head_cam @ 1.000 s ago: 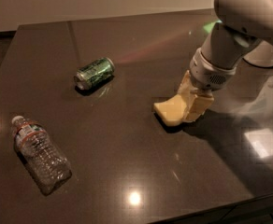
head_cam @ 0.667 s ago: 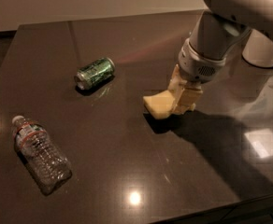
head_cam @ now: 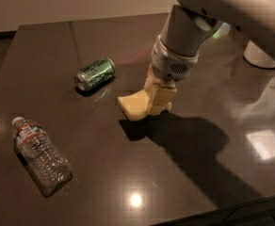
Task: Move sponge near water bottle
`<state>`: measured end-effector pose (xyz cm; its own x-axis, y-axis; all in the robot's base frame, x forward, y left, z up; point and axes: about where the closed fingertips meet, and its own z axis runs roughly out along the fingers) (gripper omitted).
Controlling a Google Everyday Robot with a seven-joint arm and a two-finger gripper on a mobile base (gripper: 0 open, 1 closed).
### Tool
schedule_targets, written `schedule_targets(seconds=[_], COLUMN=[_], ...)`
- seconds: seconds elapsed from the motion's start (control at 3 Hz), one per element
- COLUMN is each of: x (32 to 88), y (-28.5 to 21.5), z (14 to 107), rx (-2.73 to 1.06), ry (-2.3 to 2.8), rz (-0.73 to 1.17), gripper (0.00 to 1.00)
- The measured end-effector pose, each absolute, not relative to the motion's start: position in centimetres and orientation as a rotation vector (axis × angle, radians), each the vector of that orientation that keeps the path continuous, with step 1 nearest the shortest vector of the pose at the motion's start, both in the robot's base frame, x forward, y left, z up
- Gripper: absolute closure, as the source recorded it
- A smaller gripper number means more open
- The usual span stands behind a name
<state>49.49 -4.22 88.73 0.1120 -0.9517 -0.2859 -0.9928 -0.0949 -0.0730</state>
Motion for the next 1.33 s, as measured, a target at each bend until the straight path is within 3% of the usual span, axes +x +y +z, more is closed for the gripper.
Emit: schedule_targets(seconds=[0.33, 1.0, 1.33], x=[48.1, 46.5, 45.8], y=[-0.4, 2.8, 4.1], z=[88.0, 87.1, 86.6], rx=[-2.195, -2.256, -2.280], ry=[1.847, 1.767, 1.740], rz=[0.290, 0.331, 0.340], gripper=[1.00, 1.00, 0.83])
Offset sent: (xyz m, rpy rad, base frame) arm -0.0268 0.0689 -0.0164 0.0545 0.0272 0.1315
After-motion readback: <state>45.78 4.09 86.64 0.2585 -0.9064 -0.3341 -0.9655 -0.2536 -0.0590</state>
